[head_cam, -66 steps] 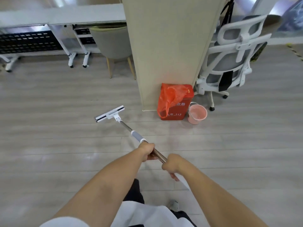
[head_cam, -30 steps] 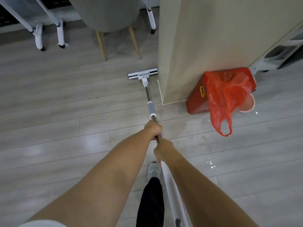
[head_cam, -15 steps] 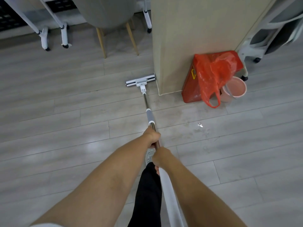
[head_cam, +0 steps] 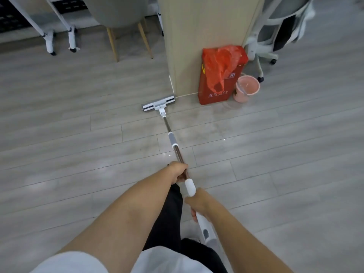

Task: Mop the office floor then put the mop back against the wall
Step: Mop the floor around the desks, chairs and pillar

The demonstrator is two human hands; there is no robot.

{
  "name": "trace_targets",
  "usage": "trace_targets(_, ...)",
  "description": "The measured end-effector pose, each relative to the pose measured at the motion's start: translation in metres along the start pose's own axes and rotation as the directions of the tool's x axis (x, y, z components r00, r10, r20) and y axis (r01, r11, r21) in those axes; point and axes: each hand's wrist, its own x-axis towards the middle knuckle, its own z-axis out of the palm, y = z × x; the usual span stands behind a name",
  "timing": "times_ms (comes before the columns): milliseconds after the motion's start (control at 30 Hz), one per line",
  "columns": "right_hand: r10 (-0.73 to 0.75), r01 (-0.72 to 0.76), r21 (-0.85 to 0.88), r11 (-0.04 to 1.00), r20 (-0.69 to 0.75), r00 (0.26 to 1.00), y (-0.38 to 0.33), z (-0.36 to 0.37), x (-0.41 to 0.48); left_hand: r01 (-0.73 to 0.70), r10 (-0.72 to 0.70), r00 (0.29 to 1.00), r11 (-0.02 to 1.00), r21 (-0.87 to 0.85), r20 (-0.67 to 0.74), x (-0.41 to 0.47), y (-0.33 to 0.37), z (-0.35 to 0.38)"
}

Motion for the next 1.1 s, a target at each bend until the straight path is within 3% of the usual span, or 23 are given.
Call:
trace_targets(267, 0.026, -0.032, -0.040, 0.999, -0.138, 0.990, -0.001, -0.006, -0.007, -0.058, 0.055, 0.994, 0.998, -0.034, -0.095, -0.007, -0.004, 0.025)
trace_targets(700, 0.065, -0.063, 0.032, 0.998, -0.074, 0.995, -0.136, -0.031, 0.075, -0.116, 0.112, 0.974, 0.993, -0.005, -0.198, 0.068, 0.109, -0.049)
trace_targets(1100, 0.033, -0.028, 0.088, 0.996, -0.064, 0.997, -0.054, -0.023, 0.051, -0.098, 0.101, 0.976, 0.995, 0.025, -0.194, 0.048, 0.049, 0.004)
